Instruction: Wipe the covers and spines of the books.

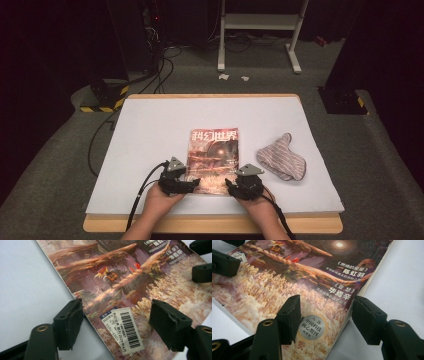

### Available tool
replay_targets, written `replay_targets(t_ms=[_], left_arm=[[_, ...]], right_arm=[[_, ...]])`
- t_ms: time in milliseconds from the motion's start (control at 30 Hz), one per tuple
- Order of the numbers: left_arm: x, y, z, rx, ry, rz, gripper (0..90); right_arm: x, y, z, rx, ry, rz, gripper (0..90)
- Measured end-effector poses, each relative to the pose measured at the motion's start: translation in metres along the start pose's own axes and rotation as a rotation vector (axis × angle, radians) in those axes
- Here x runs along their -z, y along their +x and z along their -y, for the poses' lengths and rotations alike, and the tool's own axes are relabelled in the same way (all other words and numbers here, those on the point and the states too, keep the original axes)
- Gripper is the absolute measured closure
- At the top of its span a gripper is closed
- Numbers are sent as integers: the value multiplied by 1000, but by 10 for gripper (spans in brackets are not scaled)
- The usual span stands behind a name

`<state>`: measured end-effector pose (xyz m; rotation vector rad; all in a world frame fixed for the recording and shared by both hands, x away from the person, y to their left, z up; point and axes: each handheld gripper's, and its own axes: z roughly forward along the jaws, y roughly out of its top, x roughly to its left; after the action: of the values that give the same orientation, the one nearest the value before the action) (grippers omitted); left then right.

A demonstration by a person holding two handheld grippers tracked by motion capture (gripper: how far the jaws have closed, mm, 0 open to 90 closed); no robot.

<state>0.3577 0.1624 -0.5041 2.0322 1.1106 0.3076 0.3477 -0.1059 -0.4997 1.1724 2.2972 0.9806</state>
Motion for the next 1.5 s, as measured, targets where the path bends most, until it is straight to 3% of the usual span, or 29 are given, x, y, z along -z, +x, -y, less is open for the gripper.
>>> replay_targets(t_ms=[100,200,333,433,567,700,867,1033,1367,1500], left_arm=[[2,2,1,13,-15,5,315],[6,3,1,26,-51,14,330],[17,4,-1,59,-154,61,364],[21,1,-2,71,-205,77,358],[19,-3,0,81,-217,63,319],[20,0,1,137,-247,97,322],[20,0,3,154,-262,99,349],[24,7,7,239,-301,164,387],[25,7,11,241,-288,150,400],[26,9,13,276,-306,180,415]], right_arm=[[0,3,-1,22,1,17,417],[0,3,-1,11,0,14,417],[0,2,-1,-4,1,9,416],[0,1,0,-10,1,5,415],[0,1,0,-11,1,6,415],[0,1,0,-11,1,7,415],[0,1,0,-11,1,9,415],[0,2,0,-11,0,11,415],[0,2,0,-12,-1,7,414],[0,2,0,-18,2,3,415]])
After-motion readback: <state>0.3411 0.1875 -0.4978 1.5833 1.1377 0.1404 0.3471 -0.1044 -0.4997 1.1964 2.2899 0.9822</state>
